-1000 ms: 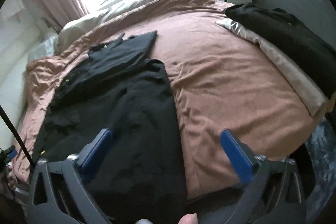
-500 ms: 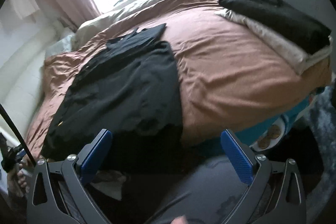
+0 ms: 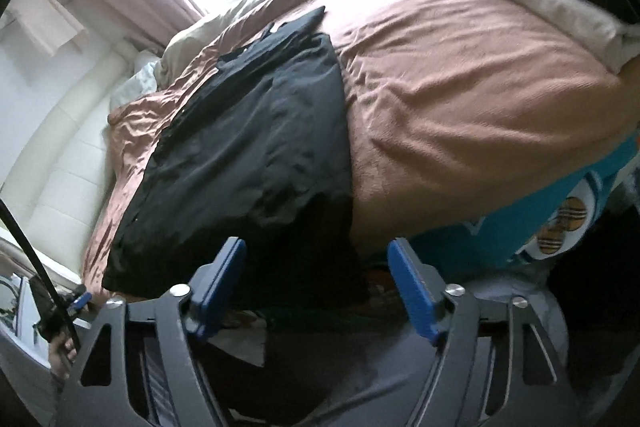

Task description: Fold large clothes

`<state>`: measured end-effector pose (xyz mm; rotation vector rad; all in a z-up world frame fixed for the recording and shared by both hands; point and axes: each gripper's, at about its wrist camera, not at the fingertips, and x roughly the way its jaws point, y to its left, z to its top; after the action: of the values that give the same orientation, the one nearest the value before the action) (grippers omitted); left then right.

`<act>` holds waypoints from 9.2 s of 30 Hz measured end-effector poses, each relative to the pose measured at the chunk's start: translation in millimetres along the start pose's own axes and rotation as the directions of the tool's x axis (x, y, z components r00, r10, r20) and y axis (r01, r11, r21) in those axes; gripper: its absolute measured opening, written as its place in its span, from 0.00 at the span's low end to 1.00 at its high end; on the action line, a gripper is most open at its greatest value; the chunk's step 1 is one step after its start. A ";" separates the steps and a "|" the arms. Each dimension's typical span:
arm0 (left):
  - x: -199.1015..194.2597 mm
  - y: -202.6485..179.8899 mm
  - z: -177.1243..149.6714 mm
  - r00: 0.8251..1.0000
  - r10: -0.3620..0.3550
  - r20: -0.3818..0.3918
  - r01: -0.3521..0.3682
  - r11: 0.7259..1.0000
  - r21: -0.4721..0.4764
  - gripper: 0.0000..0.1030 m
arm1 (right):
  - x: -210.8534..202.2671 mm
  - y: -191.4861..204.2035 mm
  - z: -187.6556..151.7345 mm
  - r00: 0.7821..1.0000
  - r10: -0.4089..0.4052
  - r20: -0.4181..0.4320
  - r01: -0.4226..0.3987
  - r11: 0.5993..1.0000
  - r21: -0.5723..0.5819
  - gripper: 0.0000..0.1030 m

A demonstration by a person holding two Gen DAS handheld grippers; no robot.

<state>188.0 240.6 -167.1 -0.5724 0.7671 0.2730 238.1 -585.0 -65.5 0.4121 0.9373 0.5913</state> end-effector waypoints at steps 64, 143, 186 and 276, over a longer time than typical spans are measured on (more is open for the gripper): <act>72.6 28.0 16.0 0.990 -0.114 -0.083 0.098 0.979 -0.177 0.16 | 99.3 -35.0 13.2 0.911 0.412 0.028 -0.413 0.904 0.111 0.00; 79.4 -102.3 290.3 0.987 -0.116 0.113 0.115 0.993 0.016 0.05 | 204.2 70.7 254.3 0.973 0.186 0.140 -0.193 0.980 0.041 0.00; 301.7 -67.0 305.3 0.977 0.126 -0.173 -0.102 0.985 0.138 0.37 | 391.2 115.1 345.0 0.972 -0.222 -0.077 0.205 0.962 -0.181 0.77; 163.2 -119.7 138.2 0.986 0.119 -0.115 -0.099 0.981 0.166 0.60 | 285.8 253.0 140.1 0.989 -0.133 -0.065 0.079 0.847 -0.525 0.51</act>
<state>432.6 227.6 -158.2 -0.3986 0.9342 0.2761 412.2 -219.7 -25.5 -0.1613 0.8458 0.7412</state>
